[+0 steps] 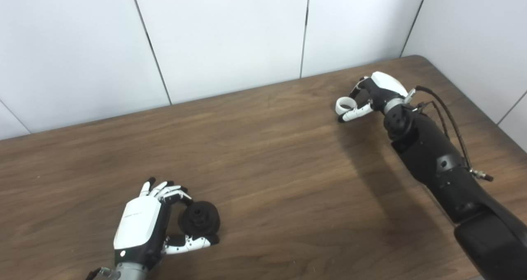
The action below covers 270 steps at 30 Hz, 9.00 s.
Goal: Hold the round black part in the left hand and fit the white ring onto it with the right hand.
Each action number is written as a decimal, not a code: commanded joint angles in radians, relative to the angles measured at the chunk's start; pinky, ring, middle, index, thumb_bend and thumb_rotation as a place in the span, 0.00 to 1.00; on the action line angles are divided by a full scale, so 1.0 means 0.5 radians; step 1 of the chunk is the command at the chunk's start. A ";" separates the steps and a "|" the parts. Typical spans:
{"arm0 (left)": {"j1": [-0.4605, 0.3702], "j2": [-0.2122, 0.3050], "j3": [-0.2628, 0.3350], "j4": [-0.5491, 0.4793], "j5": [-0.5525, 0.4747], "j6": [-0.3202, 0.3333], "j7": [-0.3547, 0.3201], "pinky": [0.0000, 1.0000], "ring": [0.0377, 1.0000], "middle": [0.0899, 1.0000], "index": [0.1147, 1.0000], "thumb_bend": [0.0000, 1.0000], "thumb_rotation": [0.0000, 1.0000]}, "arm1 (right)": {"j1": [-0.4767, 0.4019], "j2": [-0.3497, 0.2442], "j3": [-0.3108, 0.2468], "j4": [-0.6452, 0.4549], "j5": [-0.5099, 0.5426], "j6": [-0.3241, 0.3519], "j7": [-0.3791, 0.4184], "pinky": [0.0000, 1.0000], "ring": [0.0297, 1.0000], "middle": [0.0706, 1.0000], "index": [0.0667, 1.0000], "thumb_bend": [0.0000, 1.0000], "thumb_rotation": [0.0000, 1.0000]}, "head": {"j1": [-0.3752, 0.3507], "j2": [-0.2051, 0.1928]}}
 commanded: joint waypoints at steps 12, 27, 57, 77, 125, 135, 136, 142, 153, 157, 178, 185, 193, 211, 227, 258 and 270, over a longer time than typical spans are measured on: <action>0.018 0.008 -0.010 -0.024 0.040 0.015 -0.006 1.00 0.87 0.74 0.42 0.52 0.05 | -0.126 -0.062 -0.012 -0.055 -0.050 0.005 0.021 1.00 1.00 0.94 0.56 0.85 0.29 | 0.007 0.014; 0.025 0.007 -0.013 -0.040 0.050 0.025 -0.011 1.00 0.87 0.74 0.42 0.52 0.05 | -0.118 -0.068 -0.002 -0.043 -0.047 -0.014 -0.032 1.00 1.00 0.92 0.45 0.53 0.15 | 0.009 0.026; 0.040 -0.019 -0.025 -0.055 0.080 0.032 -0.025 1.00 0.87 0.74 0.42 0.52 0.05 | 0.083 -0.066 0.076 -0.695 -0.048 -0.075 0.069 1.00 0.99 0.84 0.45 0.53 0.14 | 0.129 0.040; 0.049 -0.119 -0.097 -0.042 0.192 0.091 -0.016 1.00 0.88 0.75 0.42 0.52 0.05 | 0.312 0.224 0.185 -1.715 -0.184 0.005 0.767 1.00 0.98 0.89 0.45 0.53 0.14 | 0.411 0.087; 0.039 -0.204 -0.187 -0.021 0.294 0.170 0.035 1.00 0.88 0.75 0.42 0.52 0.05 | 0.431 0.712 0.507 -1.740 -0.369 -0.154 0.935 1.00 1.00 0.91 0.45 0.53 0.14 | 0.561 0.157; 0.044 -0.226 -0.188 -0.013 0.288 0.187 0.035 1.00 0.89 0.75 0.42 0.52 0.05 | 0.423 0.720 0.510 -1.704 -0.356 -0.181 0.890 1.00 1.00 0.90 0.45 0.53 0.14 | 0.570 0.155; 0.045 -0.226 -0.188 -0.011 0.288 0.185 0.039 1.00 0.88 0.75 0.42 0.52 0.06 | 0.422 0.720 0.511 -1.700 -0.356 -0.185 0.886 1.00 1.00 0.90 0.45 0.53 0.14 | 0.571 0.155; 0.040 -0.227 -0.187 -0.008 0.291 0.191 0.032 1.00 0.88 0.75 0.42 0.52 0.05 | 0.423 0.717 0.516 -1.668 -0.364 -0.217 0.867 1.00 1.00 0.89 0.45 0.53 0.14 | 0.579 0.156; 0.033 -0.231 -0.184 -0.011 0.281 0.190 0.028 1.00 0.89 0.75 0.42 0.52 0.05 | 0.437 0.703 0.545 -1.659 -0.371 -0.214 0.890 1.00 1.00 0.89 0.45 0.53 0.14 | 0.584 0.157; 0.031 -0.230 -0.186 -0.008 0.291 0.191 0.034 1.00 0.89 0.75 0.42 0.52 0.05 | 0.453 0.694 0.558 -1.645 -0.364 -0.234 0.870 1.00 1.00 0.88 0.44 0.53 0.14 | 0.590 0.159; 0.030 -0.239 -0.194 -0.006 0.288 0.197 0.032 1.00 0.89 0.75 0.42 0.52 0.05 | 0.478 0.691 0.554 -1.601 -0.346 -0.294 0.818 1.00 1.00 0.89 0.45 0.53 0.14 | 0.591 0.159; 0.024 -0.246 -0.205 0.002 0.305 0.205 0.027 1.00 0.89 0.75 0.42 0.52 0.06 | 0.462 0.700 0.547 -1.589 -0.336 -0.297 0.813 1.00 1.00 0.89 0.45 0.53 0.14 | 0.597 0.157; 0.026 -0.244 -0.216 -0.006 0.320 0.215 0.016 1.00 0.89 0.75 0.42 0.52 0.06 | 0.453 0.709 0.553 -1.583 -0.345 -0.298 0.809 1.00 0.99 0.89 0.45 0.53 0.14 | 0.595 0.157; 0.031 -0.247 -0.229 0.001 0.320 0.216 0.039 1.00 0.88 0.74 0.42 0.52 0.06 | 0.425 0.708 0.556 -1.511 -0.329 -0.325 0.759 1.00 0.98 0.88 0.45 0.53 0.14 | 0.603 0.163; 0.032 -0.248 -0.231 -0.004 0.315 0.228 0.040 1.00 0.88 0.74 0.42 0.52 0.06 | 0.426 0.713 0.542 -1.455 -0.314 -0.361 0.728 1.00 0.98 0.88 0.45 0.53 0.14 | 0.607 0.163; 0.027 -0.256 -0.235 -0.009 0.316 0.242 0.036 1.00 0.88 0.74 0.42 0.52 0.05 | 0.434 0.664 0.542 -1.434 -0.344 -0.365 0.741 1.00 0.99 0.91 0.60 0.92 0.26 | 0.602 0.164; 0.026 -0.250 -0.238 -0.011 0.316 0.236 0.036 1.00 0.88 0.75 0.42 0.52 0.06 | 0.445 0.633 0.524 -1.478 -0.392 -0.325 0.775 1.00 1.00 0.97 0.68 1.00 0.34 | 0.594 0.171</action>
